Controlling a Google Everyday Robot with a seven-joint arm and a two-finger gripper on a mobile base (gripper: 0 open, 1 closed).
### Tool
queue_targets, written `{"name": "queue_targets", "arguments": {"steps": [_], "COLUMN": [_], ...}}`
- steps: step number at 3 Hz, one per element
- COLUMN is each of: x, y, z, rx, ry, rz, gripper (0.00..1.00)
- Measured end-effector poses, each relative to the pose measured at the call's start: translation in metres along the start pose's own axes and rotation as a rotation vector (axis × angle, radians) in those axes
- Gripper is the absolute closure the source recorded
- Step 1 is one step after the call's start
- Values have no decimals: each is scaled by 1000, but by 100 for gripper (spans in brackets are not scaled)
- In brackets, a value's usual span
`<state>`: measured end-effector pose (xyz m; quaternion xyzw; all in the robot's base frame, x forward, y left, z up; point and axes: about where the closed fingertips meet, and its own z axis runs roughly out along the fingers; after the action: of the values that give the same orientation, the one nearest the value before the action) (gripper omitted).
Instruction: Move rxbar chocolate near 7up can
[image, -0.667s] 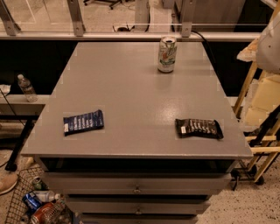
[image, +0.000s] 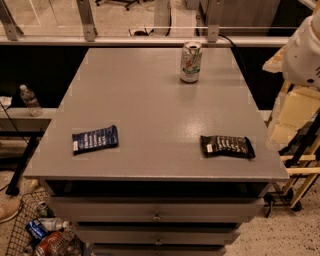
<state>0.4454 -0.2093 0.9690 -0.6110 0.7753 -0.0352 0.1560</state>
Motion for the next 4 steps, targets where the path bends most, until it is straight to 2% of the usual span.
{"name": "queue_targets", "arguments": {"steps": [1, 3, 4], "x": [-10, -16, -15], "y": [-6, -6, -4], "z": [36, 109, 131], "rx": [-40, -133, -151], "ry": [23, -27, -56], "rz": [-23, -56, -61], "gripper": [0, 0, 0]}}
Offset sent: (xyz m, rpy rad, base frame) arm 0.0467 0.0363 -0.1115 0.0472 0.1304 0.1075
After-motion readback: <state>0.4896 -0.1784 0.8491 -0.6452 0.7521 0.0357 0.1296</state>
